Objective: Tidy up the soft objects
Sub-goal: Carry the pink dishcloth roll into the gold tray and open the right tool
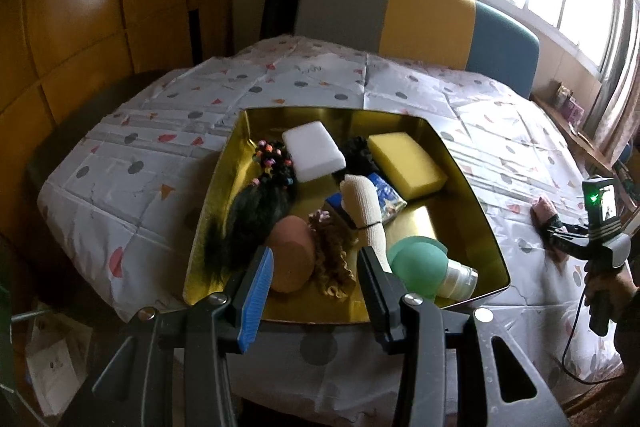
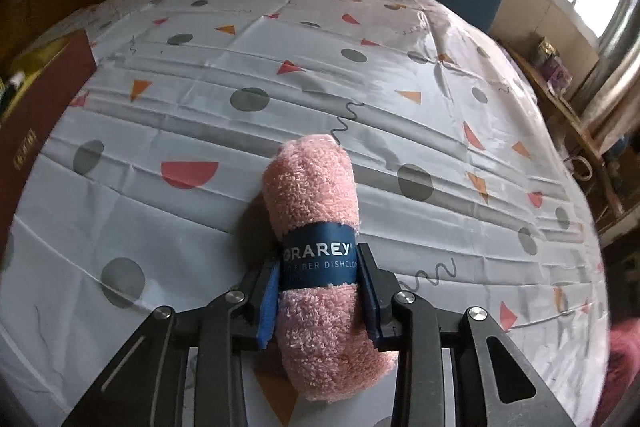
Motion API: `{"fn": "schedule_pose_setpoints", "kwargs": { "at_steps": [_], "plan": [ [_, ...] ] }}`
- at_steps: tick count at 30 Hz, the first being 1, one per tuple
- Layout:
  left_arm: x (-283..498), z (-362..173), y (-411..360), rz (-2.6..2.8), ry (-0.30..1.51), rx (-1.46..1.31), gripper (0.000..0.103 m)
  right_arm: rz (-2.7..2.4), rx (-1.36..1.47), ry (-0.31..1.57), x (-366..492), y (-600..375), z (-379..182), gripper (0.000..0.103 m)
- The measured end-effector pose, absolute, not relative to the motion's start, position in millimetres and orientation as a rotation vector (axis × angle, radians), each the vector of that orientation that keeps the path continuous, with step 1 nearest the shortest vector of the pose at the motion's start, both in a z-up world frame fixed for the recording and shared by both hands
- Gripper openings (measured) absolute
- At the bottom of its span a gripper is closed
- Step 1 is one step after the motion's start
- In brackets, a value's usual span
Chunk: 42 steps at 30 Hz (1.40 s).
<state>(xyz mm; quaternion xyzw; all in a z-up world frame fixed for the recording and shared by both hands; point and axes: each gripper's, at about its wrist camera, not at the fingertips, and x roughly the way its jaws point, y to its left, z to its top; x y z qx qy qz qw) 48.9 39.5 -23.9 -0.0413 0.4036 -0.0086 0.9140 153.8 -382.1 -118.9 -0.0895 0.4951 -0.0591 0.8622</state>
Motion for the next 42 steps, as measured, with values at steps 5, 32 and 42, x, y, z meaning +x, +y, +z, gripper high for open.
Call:
{"fn": "schedule_pose_setpoints", "kwargs": {
  "at_steps": [5,32,42],
  "plan": [
    [47,-24,57,0.003,0.833,-0.117,0.044,-0.123,-0.081,1.063,153,-386,-111,0.032],
    [42,-29,68,-0.007,0.858,-0.164,0.044,0.094,-0.029,1.033,130,-334,-99,0.033],
    [38,-20,62,0.003,0.839,-0.136,0.044,0.047,-0.123,1.02,126,-319,-98,0.031]
  ]
}}
